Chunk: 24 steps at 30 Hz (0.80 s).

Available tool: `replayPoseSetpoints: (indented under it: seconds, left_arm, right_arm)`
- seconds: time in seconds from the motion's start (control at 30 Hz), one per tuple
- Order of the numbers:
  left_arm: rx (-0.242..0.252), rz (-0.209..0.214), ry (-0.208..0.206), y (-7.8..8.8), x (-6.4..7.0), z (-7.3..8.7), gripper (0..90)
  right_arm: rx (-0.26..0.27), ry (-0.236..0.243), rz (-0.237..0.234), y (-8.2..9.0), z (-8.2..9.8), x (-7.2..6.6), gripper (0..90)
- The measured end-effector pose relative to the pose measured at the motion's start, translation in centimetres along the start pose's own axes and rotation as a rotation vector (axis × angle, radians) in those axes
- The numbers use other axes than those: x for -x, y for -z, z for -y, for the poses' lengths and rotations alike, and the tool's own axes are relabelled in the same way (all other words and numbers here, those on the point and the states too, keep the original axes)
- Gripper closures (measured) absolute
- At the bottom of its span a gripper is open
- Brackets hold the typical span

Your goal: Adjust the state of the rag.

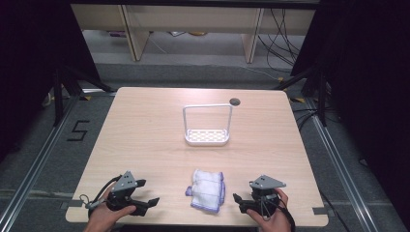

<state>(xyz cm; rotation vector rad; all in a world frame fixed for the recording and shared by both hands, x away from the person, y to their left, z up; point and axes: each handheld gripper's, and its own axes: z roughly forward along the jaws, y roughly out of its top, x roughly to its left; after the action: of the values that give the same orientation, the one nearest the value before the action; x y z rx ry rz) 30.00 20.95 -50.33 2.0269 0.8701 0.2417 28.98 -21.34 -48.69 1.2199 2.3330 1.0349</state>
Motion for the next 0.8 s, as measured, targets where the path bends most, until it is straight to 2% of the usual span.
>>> replayPoseSetpoints:
  seconds: [0.1,0.17,0.2,0.23,0.4,0.43,0.47,0.5,0.57,0.63,0.67,0.8]
  left_arm:
    - [0.000,0.005,-0.004,-0.1,0.0,0.0,14.8]
    - [-0.001,0.003,-0.007,-0.1,0.0,0.0,14.8]
    - [-0.005,0.002,-0.008,-0.1,0.0,-0.1,14.8]
    - [0.001,0.001,-0.003,-0.1,0.0,0.0,14.8]
    - [0.013,-0.014,0.000,0.0,-0.1,0.0,14.8]
    - [0.008,-0.016,-0.004,0.0,-0.1,-0.1,14.8]
    - [0.012,-0.012,0.000,0.0,-0.1,-0.1,14.8]
    - [0.002,-0.018,-0.011,0.1,-0.2,-0.1,14.9]
    - [0.013,-0.017,0.004,0.1,-0.1,-0.1,14.9]
    - [0.007,-0.018,-0.009,0.2,-0.2,-0.1,14.9]
    - [0.016,-0.017,-0.010,0.2,-0.2,0.0,14.9]
    - [0.030,-0.021,-0.003,0.2,-0.3,0.0,14.9]
  right_arm:
    - [-0.001,0.009,-0.005,0.2,-0.1,-0.2,25.9]
    - [-0.004,-0.004,-0.013,0.3,-0.2,-0.6,26.6]
    - [0.010,0.015,-0.015,0.2,-0.2,-0.6,26.7]
    - [0.003,0.003,-0.026,0.2,-0.3,-0.8,26.9]
    - [0.021,0.024,-0.059,0.4,-0.6,-1.8,29.2]
    - [0.038,0.050,-0.067,0.3,-0.7,-1.9,30.0]
    - [0.031,0.037,-0.077,0.4,-0.8,-2.2,30.9]
    - [0.029,0.043,-0.085,0.4,-0.8,-2.5,31.6]
    - [0.034,0.064,-0.101,0.3,-0.9,-3.0,34.6]
    - [0.020,0.094,-0.126,0.2,-1.0,-3.5,36.5]
    - [0.015,0.095,-0.129,0.2,-1.0,-3.9,37.9]
    - [0.000,0.127,-0.146,0.1,-0.9,-5.0,41.6]
